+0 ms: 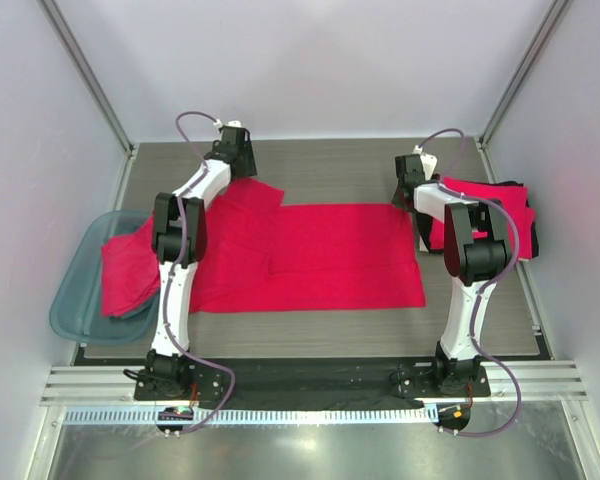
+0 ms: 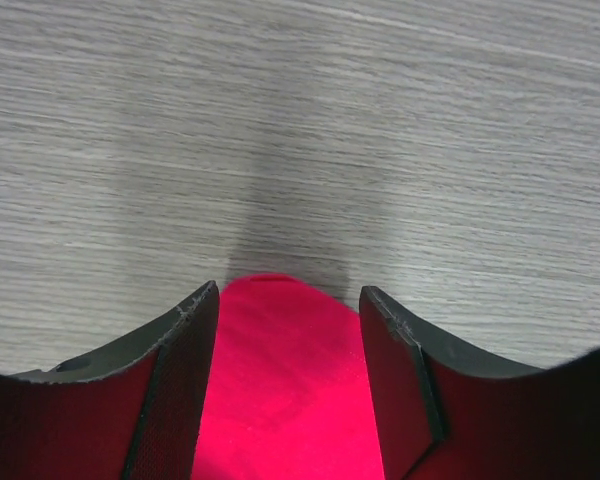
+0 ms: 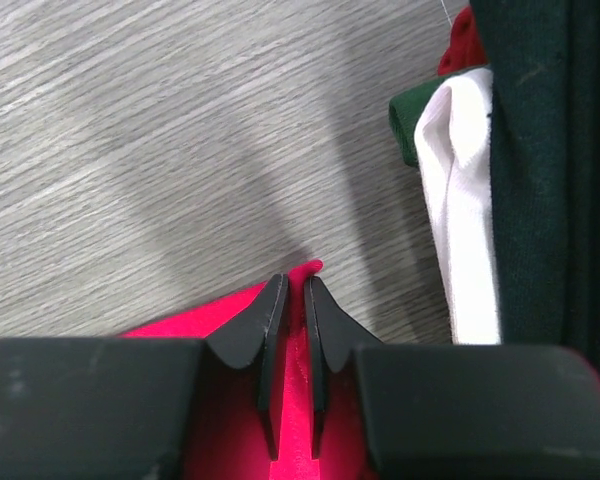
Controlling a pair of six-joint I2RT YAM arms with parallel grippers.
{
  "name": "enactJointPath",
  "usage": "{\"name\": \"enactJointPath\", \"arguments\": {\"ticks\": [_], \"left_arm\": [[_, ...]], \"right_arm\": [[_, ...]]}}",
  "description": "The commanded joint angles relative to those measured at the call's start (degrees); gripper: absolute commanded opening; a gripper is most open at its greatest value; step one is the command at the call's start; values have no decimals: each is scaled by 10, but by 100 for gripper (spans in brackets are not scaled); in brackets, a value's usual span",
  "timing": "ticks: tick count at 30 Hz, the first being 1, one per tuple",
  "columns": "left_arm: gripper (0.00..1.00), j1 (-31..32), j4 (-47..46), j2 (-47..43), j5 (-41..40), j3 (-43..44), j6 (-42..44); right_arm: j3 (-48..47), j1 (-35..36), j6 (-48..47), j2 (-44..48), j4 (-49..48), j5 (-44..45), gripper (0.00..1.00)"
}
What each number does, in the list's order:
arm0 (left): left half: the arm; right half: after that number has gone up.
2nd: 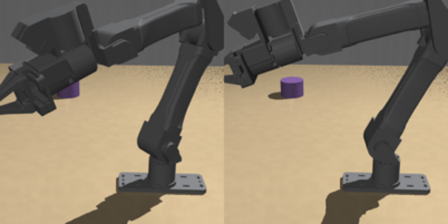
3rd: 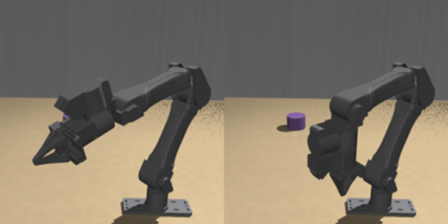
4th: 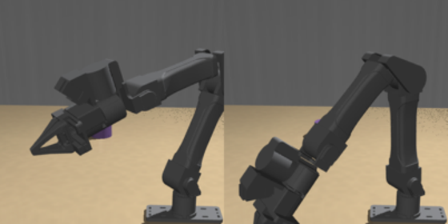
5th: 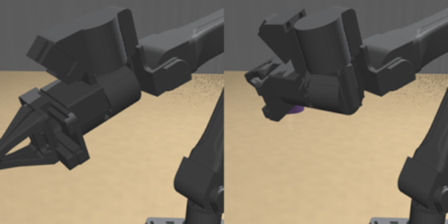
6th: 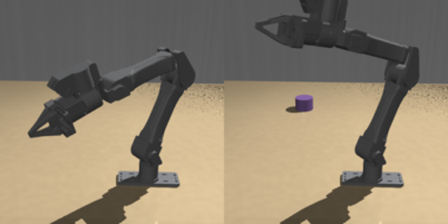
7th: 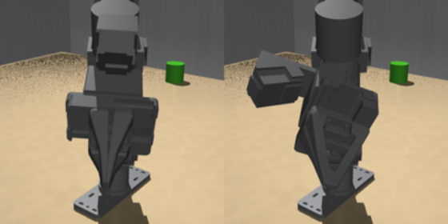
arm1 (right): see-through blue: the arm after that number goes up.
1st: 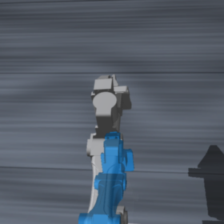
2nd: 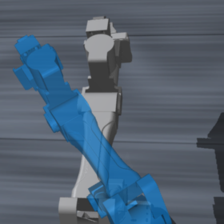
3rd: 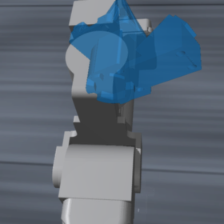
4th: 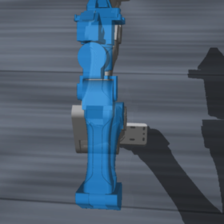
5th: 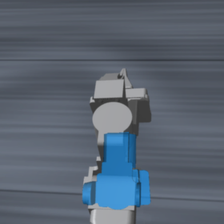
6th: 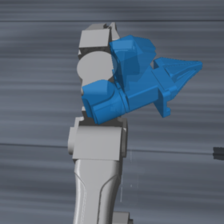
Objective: Fold and stack the t-shirts
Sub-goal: Fold the tshirt
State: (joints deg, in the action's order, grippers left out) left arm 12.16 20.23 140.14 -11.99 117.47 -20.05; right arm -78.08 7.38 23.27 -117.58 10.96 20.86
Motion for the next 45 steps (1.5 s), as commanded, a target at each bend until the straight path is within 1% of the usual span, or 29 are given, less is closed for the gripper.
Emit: {"name": "enactJointPath", "arguments": {"ticks": [1,4,6,8,9,11,12,14,20,26,27,29,30,36,41,45], "left_arm": [[59,-6,16,16,18,29,12],[59,-8,31,29,10,47,12],[47,-13,49,41,13,63,6],[42,-18,67,48,25,82,-9],[35,-22,71,54,31,86,-13],[28,-26,74,57,42,91,-17],[13,-27,74,56,43,91,-17],[0,-27,69,48,43,86,-14],[0,-27,25,0,49,51,-4],[0,-25,9,-33,75,41,-5],[0,-24,10,-36,72,40,-11],[0,-21,14,-42,64,37,-18],[0,-19,15,-46,58,35,-21],[0,-7,2,-79,36,-9,-38],[0,9,-32,-127,9,-72,-32],[0,29,-33,-158,-45,-102,-30]], "right_arm": [[10,-3,3,17,-2,-13,17],[14,-3,2,24,-5,-13,17],[18,-3,3,26,-5,-12,16],[21,-4,4,31,-7,-13,16],[21,-3,4,31,-8,-14,16],[22,-4,5,31,-9,-17,16],[22,-4,5,31,-9,-19,16],[22,-4,6,31,-9,-19,15],[19,-9,8,37,-3,-40,11],[22,-9,11,53,2,-47,10],[22,-9,13,55,3,-47,7],[16,-10,14,55,7,-45,2],[12,-10,15,55,11,-44,1],[-6,-10,20,71,33,-49,1],[-10,-10,18,92,49,-52,1],[-3,-10,13,105,57,-57,1]]}}
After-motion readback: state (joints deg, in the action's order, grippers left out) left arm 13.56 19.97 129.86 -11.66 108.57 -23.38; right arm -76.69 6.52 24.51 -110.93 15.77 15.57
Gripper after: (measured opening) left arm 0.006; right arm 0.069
